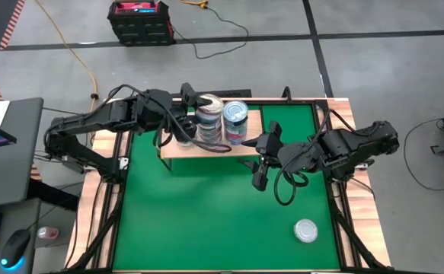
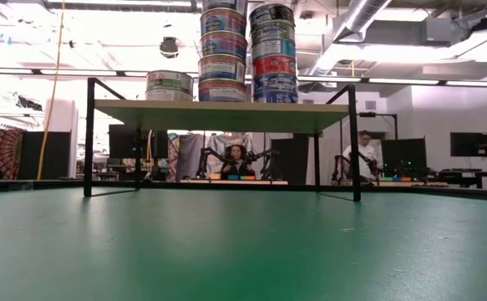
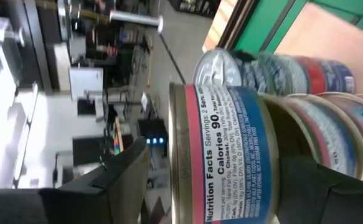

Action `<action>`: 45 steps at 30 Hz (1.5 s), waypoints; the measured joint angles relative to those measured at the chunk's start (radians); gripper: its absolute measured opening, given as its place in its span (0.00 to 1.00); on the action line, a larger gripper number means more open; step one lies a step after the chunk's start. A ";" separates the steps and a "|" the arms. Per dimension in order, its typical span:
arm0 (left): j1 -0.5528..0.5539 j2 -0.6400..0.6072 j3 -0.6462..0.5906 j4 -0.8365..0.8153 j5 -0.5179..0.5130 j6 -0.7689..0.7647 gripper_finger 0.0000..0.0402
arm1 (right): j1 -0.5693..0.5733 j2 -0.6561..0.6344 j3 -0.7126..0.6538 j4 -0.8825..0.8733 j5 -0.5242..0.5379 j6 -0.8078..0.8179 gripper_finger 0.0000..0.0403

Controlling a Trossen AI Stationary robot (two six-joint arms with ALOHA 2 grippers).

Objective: Stack canned seafood by type on shelf
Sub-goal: Stack the pink tuna can on top of the pink tuna cans, then stack the green and white tuna can on top of the green and white tuna cans

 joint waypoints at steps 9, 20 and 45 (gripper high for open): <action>-0.043 -0.044 0.000 -0.050 -0.014 -0.154 0.69 | 0.000 0.000 0.000 0.000 0.001 0.000 0.66; -0.077 -0.050 0.000 -0.078 0.003 -0.258 0.69 | -0.007 0.000 0.001 0.023 0.000 -0.007 0.66; -0.538 0.278 -0.006 0.091 -0.052 -1.357 0.69 | 0.089 -0.006 -0.721 -0.233 -0.960 0.189 0.58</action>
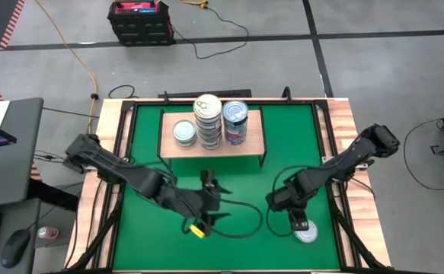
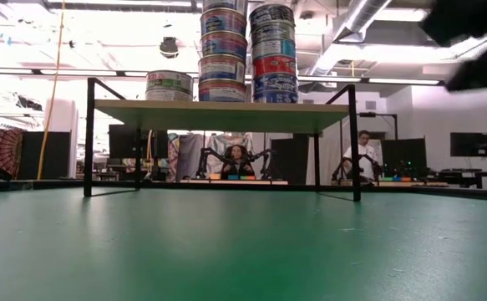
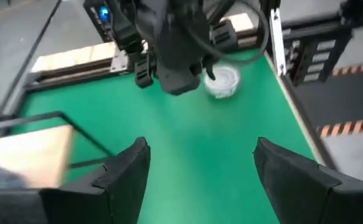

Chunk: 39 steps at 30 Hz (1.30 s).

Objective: Stack canned seafood by type on shelf
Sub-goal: Stack the green and white tuna can on top of the green and white tuna cans

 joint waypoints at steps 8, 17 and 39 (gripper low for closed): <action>-0.029 0.147 -0.001 0.193 0.006 -0.049 0.57 | 0.081 0.000 -0.161 0.105 -0.118 -0.006 0.50; -0.028 0.162 -0.131 0.451 0.029 -0.096 0.45 | 0.116 0.000 -0.245 0.197 -0.064 0.070 0.41; -0.030 0.161 -0.193 0.602 0.002 -0.143 0.44 | -0.045 0.000 -0.352 0.267 -0.032 -0.029 0.13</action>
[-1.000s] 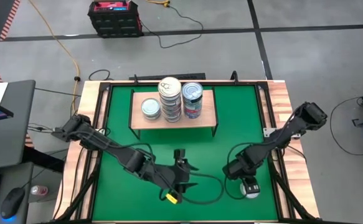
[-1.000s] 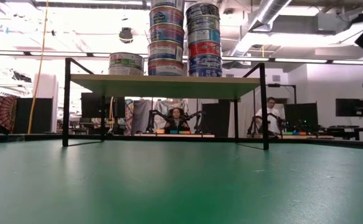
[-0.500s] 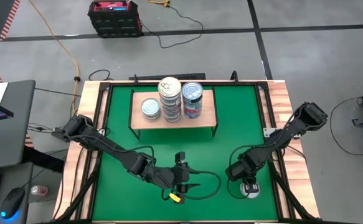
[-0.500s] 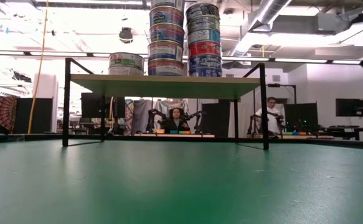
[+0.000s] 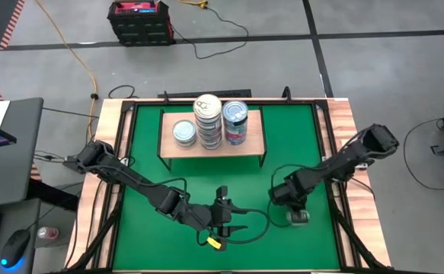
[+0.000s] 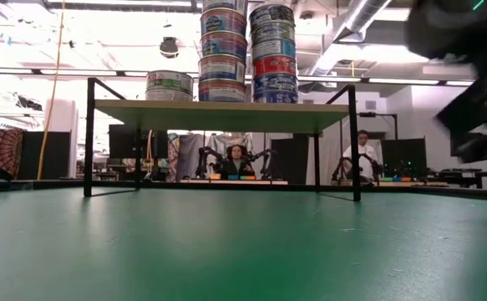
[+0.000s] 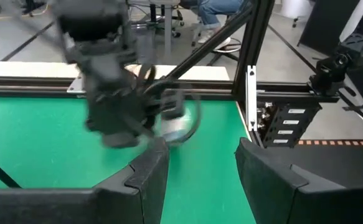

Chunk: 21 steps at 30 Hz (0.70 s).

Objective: Stack canned seafood by type on shelf
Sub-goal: Stack the green and white tuna can on top of the green and white tuna cans

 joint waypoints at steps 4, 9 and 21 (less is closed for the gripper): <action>0.000 0.000 0.000 0.002 0.000 0.001 0.44 | -0.083 0.000 0.000 -0.002 -0.005 -0.036 0.08; 0.002 -0.020 0.000 -0.034 -0.023 0.010 0.44 | -0.167 -0.004 0.007 -0.061 -0.009 -0.053 0.05; 0.013 -0.064 0.001 -0.262 -0.098 -0.165 0.45 | -0.155 -0.228 0.196 -0.240 0.166 -0.018 0.17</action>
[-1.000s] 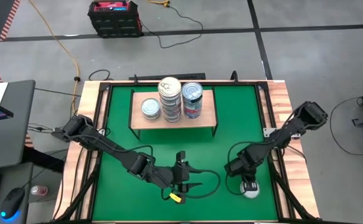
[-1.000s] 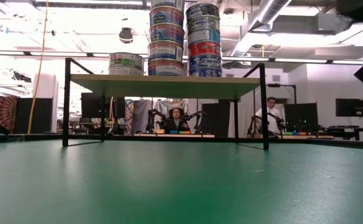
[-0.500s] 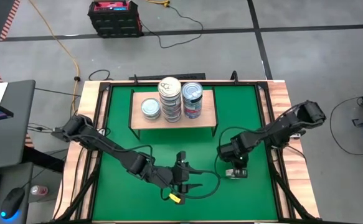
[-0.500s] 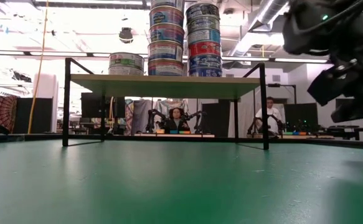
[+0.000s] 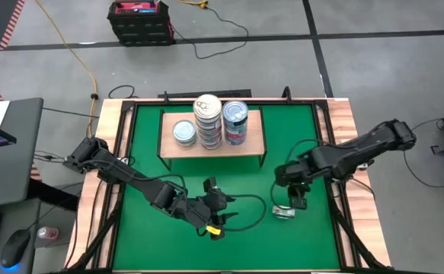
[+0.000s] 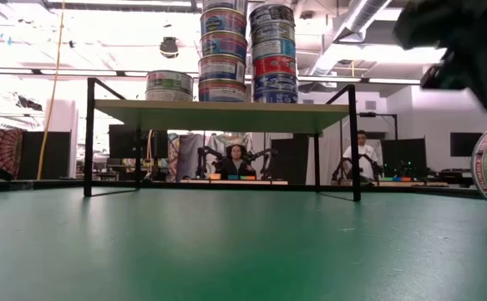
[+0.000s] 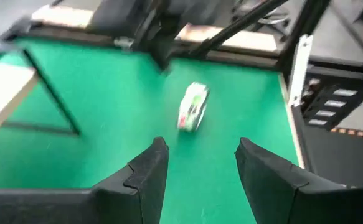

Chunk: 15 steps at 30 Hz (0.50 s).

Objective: Stack canned seafood by type on shelf
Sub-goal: Stack the green and white tuna can on top of the green and white tuna cans

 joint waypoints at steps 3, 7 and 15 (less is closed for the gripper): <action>0.009 0.000 0.000 -0.030 -0.002 -0.061 0.48 | 0.056 -0.070 0.014 0.011 0.000 0.068 0.23; 0.020 0.000 0.000 -0.017 -0.005 -0.068 0.54 | 0.148 -0.101 0.014 0.055 -0.001 0.197 0.41; 0.048 0.000 0.000 -0.023 -0.003 0.007 0.70 | 0.347 -0.015 0.014 0.133 0.163 0.348 0.70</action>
